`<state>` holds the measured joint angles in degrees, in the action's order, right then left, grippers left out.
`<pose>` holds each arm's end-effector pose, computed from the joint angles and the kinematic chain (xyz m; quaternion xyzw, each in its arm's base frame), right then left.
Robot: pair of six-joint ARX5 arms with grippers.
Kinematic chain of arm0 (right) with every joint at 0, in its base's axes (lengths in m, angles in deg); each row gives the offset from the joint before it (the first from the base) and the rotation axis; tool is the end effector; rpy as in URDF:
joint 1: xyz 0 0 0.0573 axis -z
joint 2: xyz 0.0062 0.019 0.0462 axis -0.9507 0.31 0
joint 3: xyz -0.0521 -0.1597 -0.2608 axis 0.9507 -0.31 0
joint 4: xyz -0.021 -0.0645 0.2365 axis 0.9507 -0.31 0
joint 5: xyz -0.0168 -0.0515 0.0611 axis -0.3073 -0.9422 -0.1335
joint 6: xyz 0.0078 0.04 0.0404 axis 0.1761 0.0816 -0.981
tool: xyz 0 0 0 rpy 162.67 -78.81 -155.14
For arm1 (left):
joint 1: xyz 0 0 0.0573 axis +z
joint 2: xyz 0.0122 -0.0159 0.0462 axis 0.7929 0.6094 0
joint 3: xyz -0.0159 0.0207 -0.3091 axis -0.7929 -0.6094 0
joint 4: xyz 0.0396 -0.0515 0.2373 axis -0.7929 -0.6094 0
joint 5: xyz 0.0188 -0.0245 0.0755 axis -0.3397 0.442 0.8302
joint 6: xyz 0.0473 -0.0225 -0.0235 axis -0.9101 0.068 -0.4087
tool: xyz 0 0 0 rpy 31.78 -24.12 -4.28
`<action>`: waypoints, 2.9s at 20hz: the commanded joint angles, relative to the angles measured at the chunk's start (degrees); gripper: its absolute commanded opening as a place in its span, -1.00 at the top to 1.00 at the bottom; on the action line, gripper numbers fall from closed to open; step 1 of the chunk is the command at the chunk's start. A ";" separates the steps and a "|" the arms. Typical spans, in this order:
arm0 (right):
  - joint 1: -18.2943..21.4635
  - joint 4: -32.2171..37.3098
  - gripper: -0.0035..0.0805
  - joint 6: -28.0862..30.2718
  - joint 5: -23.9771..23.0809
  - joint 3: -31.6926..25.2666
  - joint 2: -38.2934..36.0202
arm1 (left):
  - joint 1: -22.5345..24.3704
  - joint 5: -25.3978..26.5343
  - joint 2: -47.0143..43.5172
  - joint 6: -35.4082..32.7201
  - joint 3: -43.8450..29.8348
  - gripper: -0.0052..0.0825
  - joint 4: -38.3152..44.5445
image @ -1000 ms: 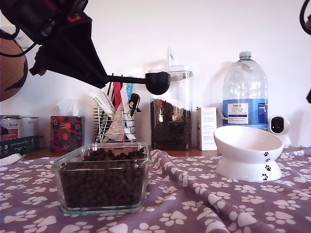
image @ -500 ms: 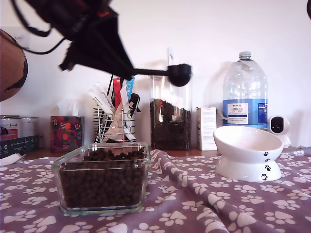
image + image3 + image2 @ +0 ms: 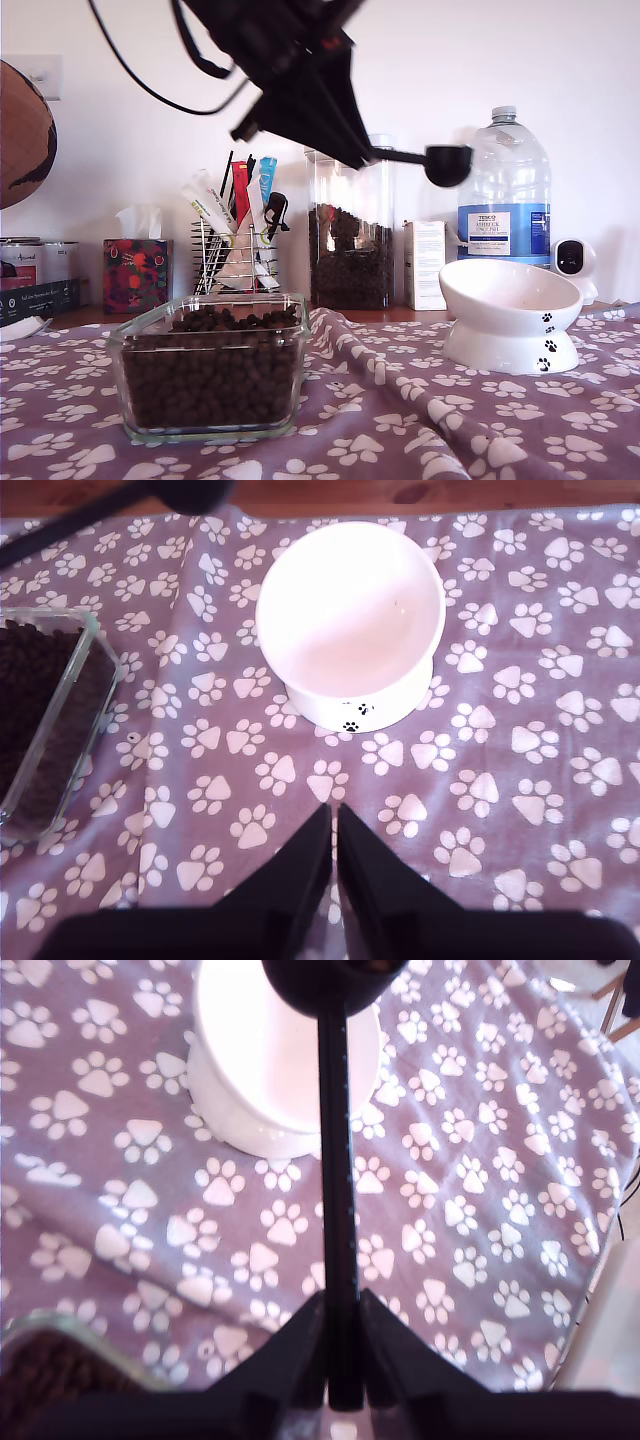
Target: Measure one spoon of cat food and pour it into the food bowl
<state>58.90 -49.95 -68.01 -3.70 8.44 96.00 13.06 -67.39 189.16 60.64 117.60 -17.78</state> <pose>0.0875 0.0231 0.3099 0.0082 0.3447 0.1307 0.9295 0.2976 -0.2632 0.3359 0.0318 0.4787 -0.4509 0.7527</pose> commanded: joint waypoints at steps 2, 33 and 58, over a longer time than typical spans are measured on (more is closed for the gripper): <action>0.20 -3.28 0.94 2.51 -0.04 3.06 -0.13 | -1.27 0.00 5.16 -0.37 5.29 0.94 -0.44; -0.07 -13.11 0.94 5.68 0.26 6.97 4.17 | -11.74 46.66 17.20 -33.27 13.16 0.94 6.69; -0.07 -17.51 0.94 3.98 4.37 6.97 9.01 | -15.85 64.00 17.66 -56.00 13.16 0.94 12.00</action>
<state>58.84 -67.55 -63.84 0.43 14.94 105.16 -2.61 -3.74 205.73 4.91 130.10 -6.35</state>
